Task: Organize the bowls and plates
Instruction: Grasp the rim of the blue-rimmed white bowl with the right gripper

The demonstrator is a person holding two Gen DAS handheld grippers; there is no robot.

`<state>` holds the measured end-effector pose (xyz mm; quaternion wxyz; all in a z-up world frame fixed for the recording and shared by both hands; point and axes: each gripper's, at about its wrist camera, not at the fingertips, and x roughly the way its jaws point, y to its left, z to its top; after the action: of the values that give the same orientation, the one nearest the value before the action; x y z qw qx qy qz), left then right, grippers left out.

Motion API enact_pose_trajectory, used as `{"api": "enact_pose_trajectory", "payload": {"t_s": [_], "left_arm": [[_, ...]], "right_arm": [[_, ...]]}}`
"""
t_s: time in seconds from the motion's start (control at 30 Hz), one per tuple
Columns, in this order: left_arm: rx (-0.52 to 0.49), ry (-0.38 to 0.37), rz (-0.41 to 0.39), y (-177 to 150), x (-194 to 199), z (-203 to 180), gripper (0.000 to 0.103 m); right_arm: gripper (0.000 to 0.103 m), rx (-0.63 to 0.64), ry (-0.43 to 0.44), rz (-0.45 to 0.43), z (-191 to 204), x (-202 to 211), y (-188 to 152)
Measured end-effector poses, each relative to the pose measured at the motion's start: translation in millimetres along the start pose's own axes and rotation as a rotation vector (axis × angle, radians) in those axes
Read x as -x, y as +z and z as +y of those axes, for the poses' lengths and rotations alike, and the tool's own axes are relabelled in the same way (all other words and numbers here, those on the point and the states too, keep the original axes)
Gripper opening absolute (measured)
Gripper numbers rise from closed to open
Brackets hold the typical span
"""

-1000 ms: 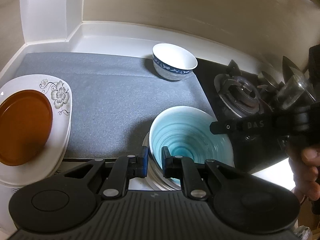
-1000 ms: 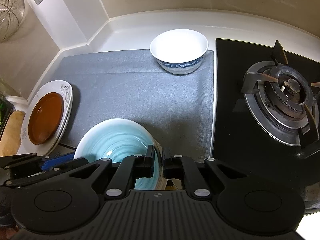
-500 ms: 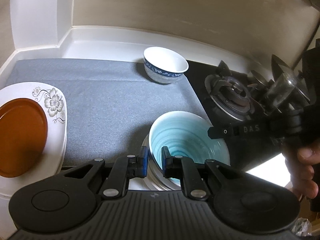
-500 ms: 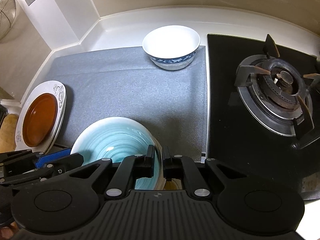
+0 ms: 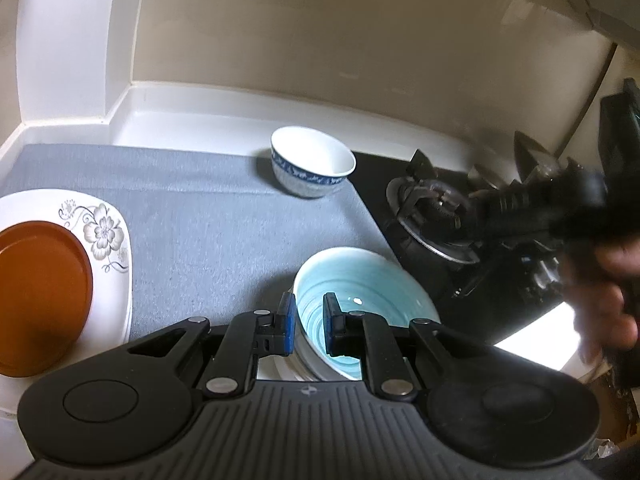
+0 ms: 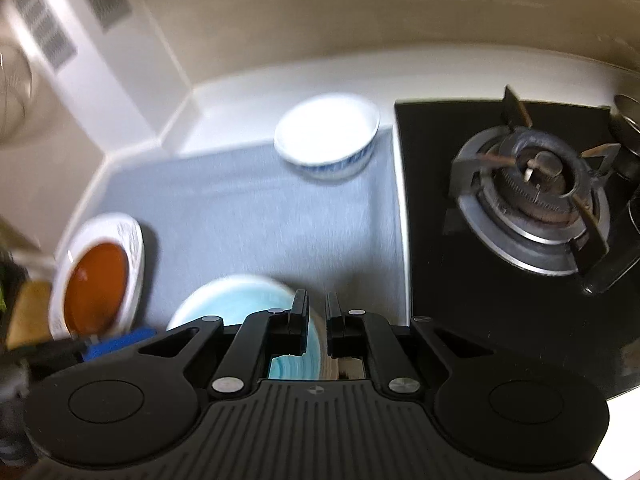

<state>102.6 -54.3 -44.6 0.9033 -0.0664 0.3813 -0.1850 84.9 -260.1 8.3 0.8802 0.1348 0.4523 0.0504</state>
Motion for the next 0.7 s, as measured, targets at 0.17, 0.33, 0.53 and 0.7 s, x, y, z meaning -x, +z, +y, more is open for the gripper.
{"api": "enact_pose_trajectory", "payload": {"t_s": [0.17,0.33,0.53,0.7], "left_arm": [[0.009,0.037,-0.059,-0.2,13.6,-6.5,0.014],[0.049,0.136,-0.084,-0.8,28.9,-12.3,0.014],[0.087,0.252,-0.097,-9.8,45.8,-22.1,0.015],[0.146,0.355,-0.111,-22.2,62.6,-27.0,0.015]], "right_arm": [[0.032,-0.117,0.039,-0.063,-24.9,-10.8,33.0],[0.04,-0.23,0.065,-0.021,-51.2,-53.6,69.2],[0.044,-0.33,0.084,0.058,-70.8,-110.1,93.5],[0.049,-0.372,0.084,0.123,-73.7,-144.9,104.5]]}}
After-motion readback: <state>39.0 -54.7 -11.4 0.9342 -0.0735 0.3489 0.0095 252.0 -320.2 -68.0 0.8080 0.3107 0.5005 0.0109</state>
